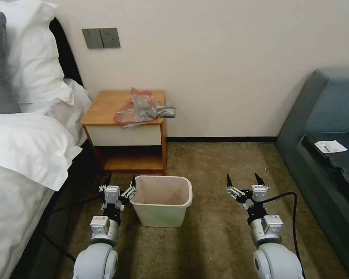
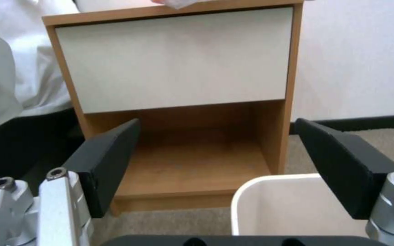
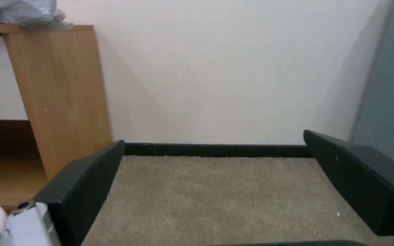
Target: Pick up the garbage bag from the table and place it over the trash can.
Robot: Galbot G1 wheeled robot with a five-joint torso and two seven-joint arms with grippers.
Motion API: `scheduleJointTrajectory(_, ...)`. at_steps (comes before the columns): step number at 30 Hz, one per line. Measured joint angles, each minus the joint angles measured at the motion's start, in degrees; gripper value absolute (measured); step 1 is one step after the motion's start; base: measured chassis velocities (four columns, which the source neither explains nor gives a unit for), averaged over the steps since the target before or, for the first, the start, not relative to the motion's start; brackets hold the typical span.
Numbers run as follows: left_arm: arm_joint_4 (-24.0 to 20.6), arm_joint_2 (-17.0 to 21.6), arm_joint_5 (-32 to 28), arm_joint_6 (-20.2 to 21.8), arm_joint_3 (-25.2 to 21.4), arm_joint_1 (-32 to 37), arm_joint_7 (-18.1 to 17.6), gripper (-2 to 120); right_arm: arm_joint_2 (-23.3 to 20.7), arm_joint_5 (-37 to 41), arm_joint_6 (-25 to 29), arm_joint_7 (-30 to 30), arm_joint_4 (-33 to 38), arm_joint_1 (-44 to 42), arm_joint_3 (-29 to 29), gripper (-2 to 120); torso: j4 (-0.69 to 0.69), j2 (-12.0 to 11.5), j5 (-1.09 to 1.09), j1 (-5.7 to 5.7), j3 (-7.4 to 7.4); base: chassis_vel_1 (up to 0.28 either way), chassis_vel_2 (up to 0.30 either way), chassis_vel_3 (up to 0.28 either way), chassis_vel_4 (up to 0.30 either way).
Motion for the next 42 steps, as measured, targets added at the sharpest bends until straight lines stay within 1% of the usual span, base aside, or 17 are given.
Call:
scheduleJointTrajectory(35, 0.00, 0.00, 0.00, 0.00, 0.00, 0.00, 0.00, 87, 0.00, 0.00, 0.00, 0.00, 0.00, 0.00, 0.00, 100, 0.00, 0.00, 0.00, 0.00, 0.00, 0.000, 0.000, 0.000, 0.000)
scheduleJointTrajectory(38, 0.14, 0.46, -1.12, -0.55, -1.04, -0.27, 0.37, 97, -0.31, 0.05, 1.20, 0.00, -0.23, 0.30, -0.08, 100, 0.00, 0.00, -0.01, 0.00, 0.00, 0.000, 0.000, 0.000, 0.000)
scheduleJointTrajectory(39, 0.23, 0.90, -2.15, -1.13, -2.05, -0.55, 0.65, 99, -0.64, 0.14, 2.27, 0.04, -0.43, 0.60, -0.10, 100, -0.01, 0.00, -0.02, 0.00, 0.00, 0.000, 0.000, 0.000, 0.000)
scheduleJointTrajectory(40, 0.23, 0.90, -2.15, -1.13, -2.05, -0.55, 0.65, 99, -0.64, 0.14, 2.27, 0.04, -0.43, 0.60, -0.10, 100, -0.01, 0.00, -0.02, 0.00, 0.00, 0.000, 0.000, 0.000, 0.000)
scheduleJointTrajectory(42, 0.54, 2.54, -6.07, -3.58, -5.74, -1.66, 1.75, 100, -1.87, 0.61, 6.42, 0.29, -1.16, 1.72, -0.40, 100, 0.00, 0.00, 0.00, 0.00, 0.00, 0.000, 0.000, 0.000, 0.000)
